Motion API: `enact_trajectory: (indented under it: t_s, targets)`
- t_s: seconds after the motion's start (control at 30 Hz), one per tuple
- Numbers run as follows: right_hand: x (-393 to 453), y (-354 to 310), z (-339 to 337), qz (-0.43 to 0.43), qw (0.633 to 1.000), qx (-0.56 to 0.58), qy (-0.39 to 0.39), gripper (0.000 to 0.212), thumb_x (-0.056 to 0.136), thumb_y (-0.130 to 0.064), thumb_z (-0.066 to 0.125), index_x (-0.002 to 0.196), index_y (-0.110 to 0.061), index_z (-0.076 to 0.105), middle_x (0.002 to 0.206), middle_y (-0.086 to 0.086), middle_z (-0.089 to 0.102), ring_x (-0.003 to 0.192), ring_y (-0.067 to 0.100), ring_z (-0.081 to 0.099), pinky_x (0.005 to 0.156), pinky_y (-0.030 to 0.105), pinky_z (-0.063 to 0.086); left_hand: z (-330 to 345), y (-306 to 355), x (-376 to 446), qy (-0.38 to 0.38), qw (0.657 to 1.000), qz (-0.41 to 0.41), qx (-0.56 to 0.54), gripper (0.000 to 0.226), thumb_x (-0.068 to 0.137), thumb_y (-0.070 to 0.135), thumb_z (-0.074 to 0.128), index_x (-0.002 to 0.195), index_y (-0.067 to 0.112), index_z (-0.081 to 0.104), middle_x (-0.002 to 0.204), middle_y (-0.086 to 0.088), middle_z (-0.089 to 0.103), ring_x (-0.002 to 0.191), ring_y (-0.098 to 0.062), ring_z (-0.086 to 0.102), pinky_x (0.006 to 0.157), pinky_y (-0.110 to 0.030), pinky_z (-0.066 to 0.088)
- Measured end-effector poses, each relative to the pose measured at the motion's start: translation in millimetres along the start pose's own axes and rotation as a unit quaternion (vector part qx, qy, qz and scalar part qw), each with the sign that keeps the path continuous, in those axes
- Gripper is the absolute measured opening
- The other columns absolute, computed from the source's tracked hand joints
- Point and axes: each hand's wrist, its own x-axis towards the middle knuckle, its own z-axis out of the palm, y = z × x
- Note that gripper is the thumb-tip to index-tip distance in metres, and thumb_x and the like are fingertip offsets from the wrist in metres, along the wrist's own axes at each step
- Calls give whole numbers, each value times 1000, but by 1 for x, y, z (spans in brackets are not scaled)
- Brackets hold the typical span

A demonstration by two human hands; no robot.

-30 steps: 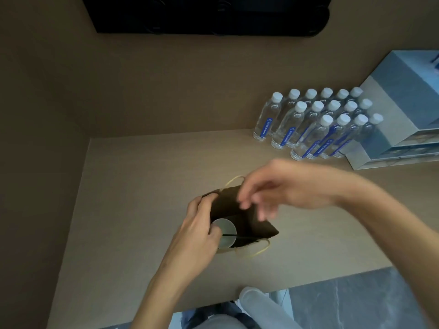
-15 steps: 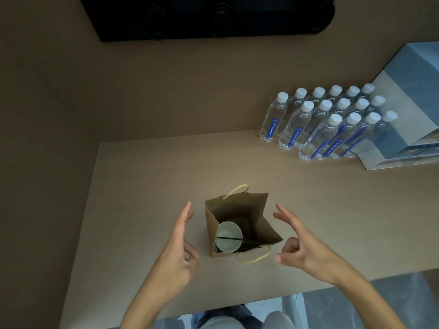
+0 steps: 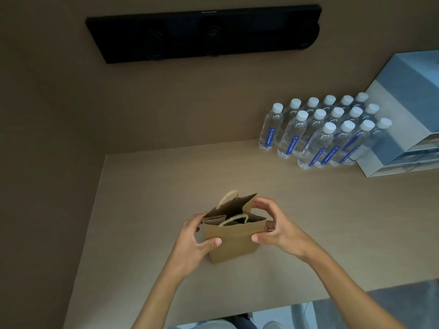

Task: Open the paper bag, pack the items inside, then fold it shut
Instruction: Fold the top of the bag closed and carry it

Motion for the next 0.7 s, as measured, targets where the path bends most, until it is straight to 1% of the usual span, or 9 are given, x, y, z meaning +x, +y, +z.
enact_trajectory:
  t_s: [0.07,0.13,0.2,0.27,0.37,0.43,0.57,0.63,0.7]
  targets:
    - [6,-2,1,-9,1000,-6,-3,85,66,-29,87,136,-46,41,131,-13,47,73,26,56,58,32,51,-1,0,4,-3,1000,18,-23,56,69,47,80,120,42,57,122,10,63,116,-11,54,95,-34,45]
    - [11,-4,4,-23,1000,-16,3,65,70,-27,84,127,-39,56,122,-5,52,67,21,55,54,29,50,-1,1,9,8,998,48,-35,42,75,30,80,114,32,66,112,9,70,109,-6,60,92,-28,46]
    - [16,-5,9,-39,999,-7,24,41,74,-11,78,110,-27,70,112,1,56,62,24,54,49,28,48,1,1,13,31,995,79,-44,35,76,2,75,103,23,72,103,4,73,98,-4,65,85,-20,47]
    - [19,-7,14,-52,997,0,51,31,77,7,66,96,-14,75,103,9,61,60,27,53,45,27,46,3,2,16,56,992,88,-65,41,70,-17,68,90,18,75,94,0,75,88,-5,68,78,-17,49]
    - [22,-11,21,-71,994,-6,85,24,82,9,60,88,-6,77,92,17,64,58,25,52,42,23,42,4,4,18,80,989,92,-86,42,72,-18,65,85,20,76,86,3,76,84,-7,70,73,-15,50]
    - [23,-13,24,-82,991,15,109,25,83,9,59,87,-7,78,89,18,64,52,19,51,41,22,38,3,5,19,99,987,95,-89,43,76,-14,64,87,26,76,89,8,76,88,-8,69,75,-15,50]
    - [25,-16,25,-84,980,96,155,26,84,10,59,84,-8,77,85,11,63,39,15,50,36,22,36,0,7,21,131,980,103,-112,31,82,-4,64,84,28,66,93,-1,75,89,-18,68,76,-27,54]
    - [27,-18,28,-84,977,112,162,27,83,15,56,81,-3,76,85,15,64,46,20,57,41,24,43,-3,5,22,139,978,105,-115,31,81,-7,65,77,24,60,94,-4,75,90,-21,68,74,-27,54]
    - [26,-15,31,-80,976,122,163,31,84,16,52,77,-3,75,90,17,68,65,22,64,54,23,50,-4,-1,23,146,979,107,-98,32,78,-13,63,71,18,59,95,-4,74,93,-23,67,74,-24,52]
